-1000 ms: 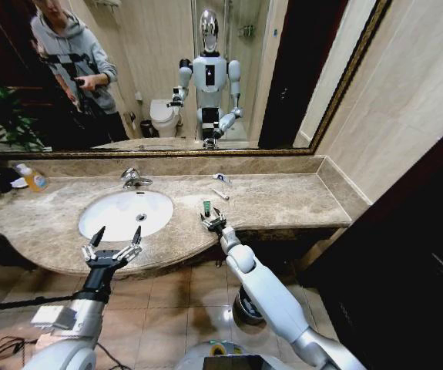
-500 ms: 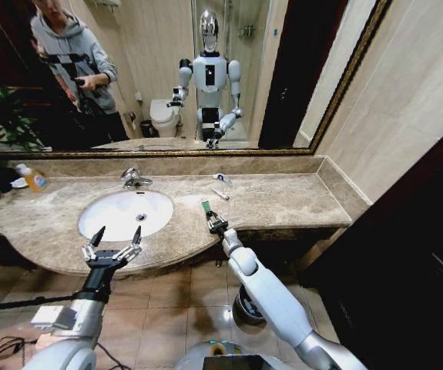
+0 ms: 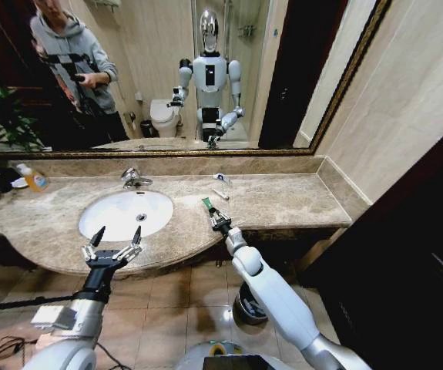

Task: Pick up the trash from the sink and place it in the trash bin.

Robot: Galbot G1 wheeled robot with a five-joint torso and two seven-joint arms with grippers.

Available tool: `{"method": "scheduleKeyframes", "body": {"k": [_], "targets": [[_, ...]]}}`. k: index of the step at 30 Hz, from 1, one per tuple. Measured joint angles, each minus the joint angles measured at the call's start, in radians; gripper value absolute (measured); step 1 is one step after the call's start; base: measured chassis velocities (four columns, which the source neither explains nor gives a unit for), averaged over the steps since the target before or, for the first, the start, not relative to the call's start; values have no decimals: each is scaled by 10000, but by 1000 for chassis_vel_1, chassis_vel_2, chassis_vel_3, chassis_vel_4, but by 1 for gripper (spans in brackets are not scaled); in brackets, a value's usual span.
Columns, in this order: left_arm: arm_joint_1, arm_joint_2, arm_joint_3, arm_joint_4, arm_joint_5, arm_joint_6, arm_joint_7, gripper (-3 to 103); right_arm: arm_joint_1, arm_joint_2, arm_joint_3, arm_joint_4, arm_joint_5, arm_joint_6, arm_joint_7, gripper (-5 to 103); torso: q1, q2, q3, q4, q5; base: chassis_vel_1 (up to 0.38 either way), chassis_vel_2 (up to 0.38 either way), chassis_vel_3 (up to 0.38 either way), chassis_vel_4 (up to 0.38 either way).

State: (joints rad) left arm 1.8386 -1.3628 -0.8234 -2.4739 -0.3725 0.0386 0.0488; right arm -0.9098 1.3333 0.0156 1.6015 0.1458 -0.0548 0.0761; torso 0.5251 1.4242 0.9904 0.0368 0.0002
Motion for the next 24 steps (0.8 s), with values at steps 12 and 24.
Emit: {"method": "scheduleKeyframes", "body": {"k": [12,24], "targets": [[0,0,0,0,0,0,0,100,-2719,-1600,2250,3639,745,45,-148,20,0,0,-1,-1,3,0,0,0,0],[0,0,-1,0,0,0,0,100,-6390,-1513,4636,4844,415,1142,-539,20,-1,0,-2,0,0,0,0,0,0]]}}
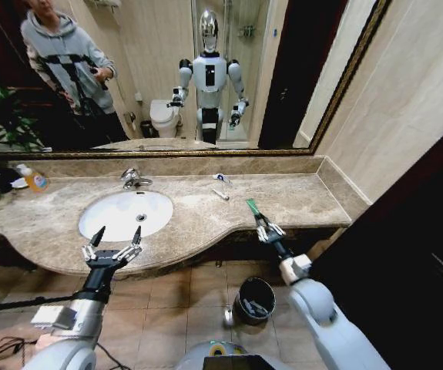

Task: Pick up the trash from the sink and place it in the trash bin.

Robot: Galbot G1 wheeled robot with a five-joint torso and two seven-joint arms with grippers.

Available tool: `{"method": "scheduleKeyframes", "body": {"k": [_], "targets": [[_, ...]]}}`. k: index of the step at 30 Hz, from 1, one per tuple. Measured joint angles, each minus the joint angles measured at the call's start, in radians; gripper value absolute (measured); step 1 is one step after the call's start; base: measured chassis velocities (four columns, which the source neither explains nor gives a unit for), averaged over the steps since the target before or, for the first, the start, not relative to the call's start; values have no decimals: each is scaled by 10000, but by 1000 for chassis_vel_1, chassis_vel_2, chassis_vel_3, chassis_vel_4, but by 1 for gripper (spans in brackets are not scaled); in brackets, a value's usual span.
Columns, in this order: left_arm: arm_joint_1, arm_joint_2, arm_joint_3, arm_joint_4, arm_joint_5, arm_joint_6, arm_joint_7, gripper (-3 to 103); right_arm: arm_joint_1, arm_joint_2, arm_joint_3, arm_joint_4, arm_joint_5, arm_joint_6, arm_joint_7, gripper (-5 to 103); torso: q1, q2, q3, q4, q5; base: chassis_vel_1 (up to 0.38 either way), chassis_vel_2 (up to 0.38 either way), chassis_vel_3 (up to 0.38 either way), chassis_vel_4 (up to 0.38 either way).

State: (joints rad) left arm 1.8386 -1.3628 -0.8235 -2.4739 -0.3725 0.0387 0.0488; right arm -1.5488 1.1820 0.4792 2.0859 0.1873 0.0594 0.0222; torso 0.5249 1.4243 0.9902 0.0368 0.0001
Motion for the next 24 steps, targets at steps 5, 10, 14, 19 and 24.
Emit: {"method": "scheduleKeyframes", "body": {"k": [5,10,14,19,24], "targets": [[0,0,1,0,0,0,1,100,-1299,442,630,-312,-116,652,-330,20,-1,0,0,-2,0,0,0,0,0],[0,0,0,1,0,0,0,100,-1769,796,1045,-1476,15,1266,-558,20,0,0,1,1,1,0,0,0,0],[0,0,0,0,0,0,0,100,-2154,880,1163,-2218,39,1555,-785,20,1,0,1,-1,1,0,0,0,0],[0,0,0,0,0,0,0,100,-2229,905,1156,-3005,-244,1805,-1085,20,0,0,1,-1,1,0,0,0,0],[0,0,0,0,0,0,0,100,-1945,875,992,-3867,-410,1370,-1516,20,1,0,2,-1,0,0,0,0,0]]}}
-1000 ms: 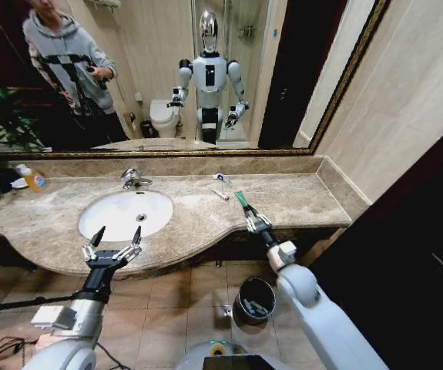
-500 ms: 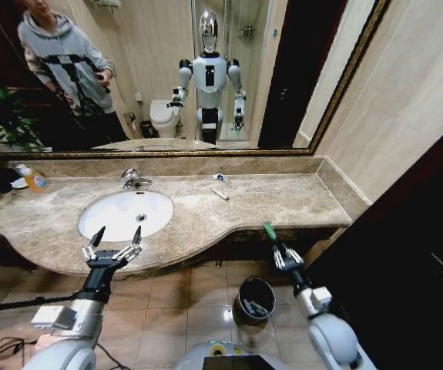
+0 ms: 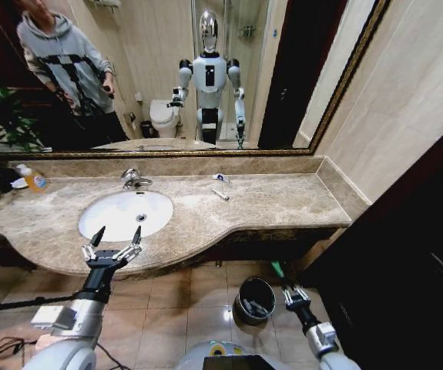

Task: Pick up the trash from the sink and place it in the trash bin.

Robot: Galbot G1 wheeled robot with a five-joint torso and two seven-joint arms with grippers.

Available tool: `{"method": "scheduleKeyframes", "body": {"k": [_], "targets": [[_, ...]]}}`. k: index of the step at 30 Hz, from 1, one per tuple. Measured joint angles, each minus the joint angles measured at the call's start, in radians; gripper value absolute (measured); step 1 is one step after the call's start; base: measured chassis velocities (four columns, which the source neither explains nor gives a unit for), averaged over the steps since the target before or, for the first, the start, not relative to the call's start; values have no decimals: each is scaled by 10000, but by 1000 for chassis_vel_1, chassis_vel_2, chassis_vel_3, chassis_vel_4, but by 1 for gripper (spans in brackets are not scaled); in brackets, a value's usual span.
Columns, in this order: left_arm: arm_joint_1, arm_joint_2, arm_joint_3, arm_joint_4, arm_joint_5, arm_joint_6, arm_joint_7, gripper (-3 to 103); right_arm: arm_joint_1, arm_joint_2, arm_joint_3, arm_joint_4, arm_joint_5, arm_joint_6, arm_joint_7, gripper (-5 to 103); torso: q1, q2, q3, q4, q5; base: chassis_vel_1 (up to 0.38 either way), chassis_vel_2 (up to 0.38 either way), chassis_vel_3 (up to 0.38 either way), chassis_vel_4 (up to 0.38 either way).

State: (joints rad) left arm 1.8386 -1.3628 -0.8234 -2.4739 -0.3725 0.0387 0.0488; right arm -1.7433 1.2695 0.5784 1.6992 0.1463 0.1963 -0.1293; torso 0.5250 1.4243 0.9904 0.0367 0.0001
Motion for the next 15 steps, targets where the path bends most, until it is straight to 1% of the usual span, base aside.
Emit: {"method": "scheduleKeyframes", "body": {"k": [1,2,5,6,9,10,12,13,15], "targets": [[0,0,0,0,0,0,0,100,199,-30,-70,-300,-215,-221,-235,20,0,0,0,1,-2,0,0,0,0],[0,0,0,0,0,0,0,100,199,-30,-70,-300,-215,-221,-235,20,0,0,0,1,-2,0,0,0,0],[0,0,0,0,0,0,0,100,870,-99,-328,-1119,-720,-867,-650,20,0,0,0,0,-4,0,0,0,0],[0,0,0,0,0,0,0,100,870,-99,-328,-1119,-720,-867,-650,20,0,0,0,0,-4,0,0,0,0],[0,0,0,0,0,0,0,100,2015,-77,-668,-2497,-1469,-1559,-1003,20,1,-1,1,2,0,0,0,0,0],[0,0,0,0,0,0,0,100,2015,-77,-668,-2497,-1469,-1559,-1003,20,1,-1,1,2,0,0,0,0,0],[0,0,0,0,1,0,1,100,2618,-73,-910,-3300,-1932,-1932,-1256,20,2,-2,1,1,-2,0,0,0,0],[0,0,0,0,1,0,1,100,2618,-73,-910,-3300,-1932,-1932,-1256,20,2,-2,1,1,-2,0,0,0,0],[0,-1,0,0,0,0,0,100,3114,-21,-1063,-4014,-2380,-2022,-1326,20,1,-2,1,2,-2,0,0,0,0]]}}
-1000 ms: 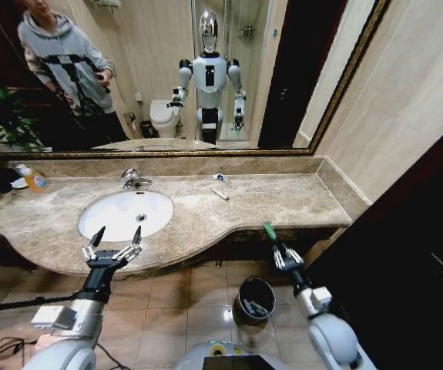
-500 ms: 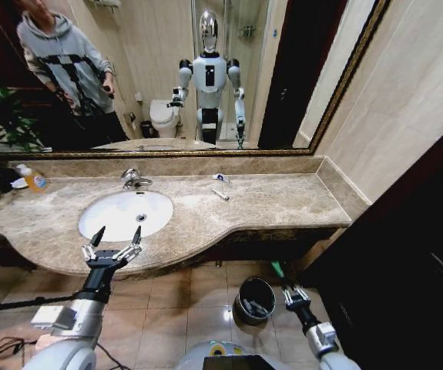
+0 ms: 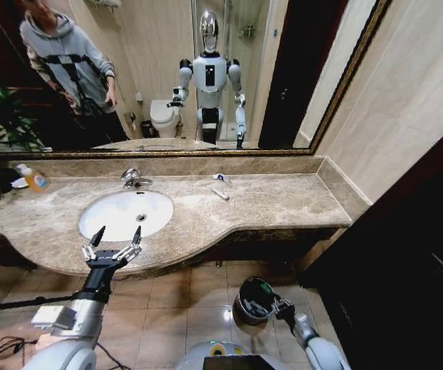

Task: Pick up the trash from the sink and place it in the trash bin.

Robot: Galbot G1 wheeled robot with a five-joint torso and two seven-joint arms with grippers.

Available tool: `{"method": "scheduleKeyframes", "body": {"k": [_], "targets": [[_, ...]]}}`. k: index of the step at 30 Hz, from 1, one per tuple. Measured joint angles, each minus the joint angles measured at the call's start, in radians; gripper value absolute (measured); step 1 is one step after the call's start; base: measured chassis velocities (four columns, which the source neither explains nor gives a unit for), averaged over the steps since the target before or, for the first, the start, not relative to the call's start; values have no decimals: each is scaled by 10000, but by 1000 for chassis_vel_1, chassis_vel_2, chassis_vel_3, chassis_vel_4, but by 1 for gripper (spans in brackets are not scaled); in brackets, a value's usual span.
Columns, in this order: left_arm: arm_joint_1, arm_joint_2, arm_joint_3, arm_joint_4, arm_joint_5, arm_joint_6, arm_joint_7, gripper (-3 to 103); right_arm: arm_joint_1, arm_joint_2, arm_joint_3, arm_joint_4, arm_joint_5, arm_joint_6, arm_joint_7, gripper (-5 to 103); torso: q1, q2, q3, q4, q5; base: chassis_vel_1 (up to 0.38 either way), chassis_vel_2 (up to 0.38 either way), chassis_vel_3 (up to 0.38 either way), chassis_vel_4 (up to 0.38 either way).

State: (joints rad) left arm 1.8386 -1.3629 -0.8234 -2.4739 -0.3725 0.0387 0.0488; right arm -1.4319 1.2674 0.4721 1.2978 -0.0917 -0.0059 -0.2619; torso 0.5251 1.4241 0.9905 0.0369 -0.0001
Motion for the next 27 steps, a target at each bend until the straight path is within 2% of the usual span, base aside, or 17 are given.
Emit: {"method": "scheduleKeyframes", "body": {"k": [2,6,14,26,27], "targets": [[0,0,0,0,0,0,0,100,662,104,-204,-949,-514,9,-21,20,0,0,0,0,2,0,0,0,0],[0,0,0,1,0,0,0,100,1376,209,-397,-2051,-931,78,-22,20,0,0,1,-1,-1,0,0,0,0],[0,1,0,0,0,0,1,100,3503,817,-367,-5323,-2446,741,17,20,1,0,0,0,-1,0,0,0,0],[0,1,0,0,0,0,0,100,4614,1238,-96,-7774,-3556,1336,248,20,-1,0,0,0,0,0,0,0,0],[0,1,0,0,0,0,0,100,4705,1286,-84,-7967,-3601,1341,290,17,0,0,0,-1,1,0,0,0,0]]}}
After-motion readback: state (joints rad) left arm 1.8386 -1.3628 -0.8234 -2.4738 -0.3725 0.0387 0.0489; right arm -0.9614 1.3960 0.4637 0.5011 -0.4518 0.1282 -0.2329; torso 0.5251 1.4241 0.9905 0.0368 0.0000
